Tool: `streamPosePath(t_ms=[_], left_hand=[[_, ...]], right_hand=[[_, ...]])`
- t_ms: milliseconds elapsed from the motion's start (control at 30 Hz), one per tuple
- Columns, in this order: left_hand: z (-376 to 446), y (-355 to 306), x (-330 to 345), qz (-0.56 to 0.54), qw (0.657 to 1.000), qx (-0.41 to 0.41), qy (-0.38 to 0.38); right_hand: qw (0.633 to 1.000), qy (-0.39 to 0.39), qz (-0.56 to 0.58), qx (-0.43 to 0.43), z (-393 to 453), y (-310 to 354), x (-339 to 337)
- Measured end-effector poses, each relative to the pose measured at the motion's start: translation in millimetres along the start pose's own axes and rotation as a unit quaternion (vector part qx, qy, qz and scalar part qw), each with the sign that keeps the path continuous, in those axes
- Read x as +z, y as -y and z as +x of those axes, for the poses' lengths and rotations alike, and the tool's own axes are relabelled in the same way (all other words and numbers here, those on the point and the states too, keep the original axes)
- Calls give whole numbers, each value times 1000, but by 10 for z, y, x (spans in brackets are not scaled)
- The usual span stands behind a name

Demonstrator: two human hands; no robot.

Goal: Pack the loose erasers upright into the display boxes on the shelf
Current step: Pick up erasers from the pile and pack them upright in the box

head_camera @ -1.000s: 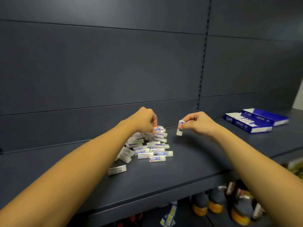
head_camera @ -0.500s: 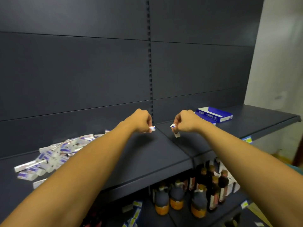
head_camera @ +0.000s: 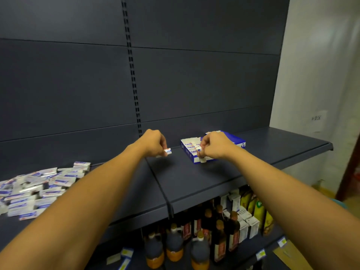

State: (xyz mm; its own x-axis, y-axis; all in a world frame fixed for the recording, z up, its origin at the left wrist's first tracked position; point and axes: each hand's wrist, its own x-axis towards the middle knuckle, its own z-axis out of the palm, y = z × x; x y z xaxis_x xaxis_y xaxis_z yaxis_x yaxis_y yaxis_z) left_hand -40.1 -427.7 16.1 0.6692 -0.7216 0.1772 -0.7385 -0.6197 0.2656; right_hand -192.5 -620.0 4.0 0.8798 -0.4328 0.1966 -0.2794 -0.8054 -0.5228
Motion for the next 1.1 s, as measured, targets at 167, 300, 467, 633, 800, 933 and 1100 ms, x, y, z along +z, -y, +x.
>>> streamPosePath(t_ms=[167,300,467,633,800,933,1100], left_hand=[[440,-194,135,-11,1000,5,-8],[862,-326,237,-8,1000,26,2],[1259,-484,263,-21,999,46,9],[1375,-512,376,-105,994,35,7],[1434,-494,530,-140,990,5,-21],[1498,-457,591,-148,985,-50,-76],[1478,-421,781,-136,978,-74,-138]], right_hand=[[999,6,40,-5,361,-387,-123],[997,3,81,-2,720,-685,-149],[989,26,143,-12,1071,-943,-267],[965,17,261,-31,1342,-1191,-341],[944,35,320,-69,1620,-1401,-241],[937,65,330,-95,1892,-1449,-78],[925,81,342,-145,2157,-1401,107]])
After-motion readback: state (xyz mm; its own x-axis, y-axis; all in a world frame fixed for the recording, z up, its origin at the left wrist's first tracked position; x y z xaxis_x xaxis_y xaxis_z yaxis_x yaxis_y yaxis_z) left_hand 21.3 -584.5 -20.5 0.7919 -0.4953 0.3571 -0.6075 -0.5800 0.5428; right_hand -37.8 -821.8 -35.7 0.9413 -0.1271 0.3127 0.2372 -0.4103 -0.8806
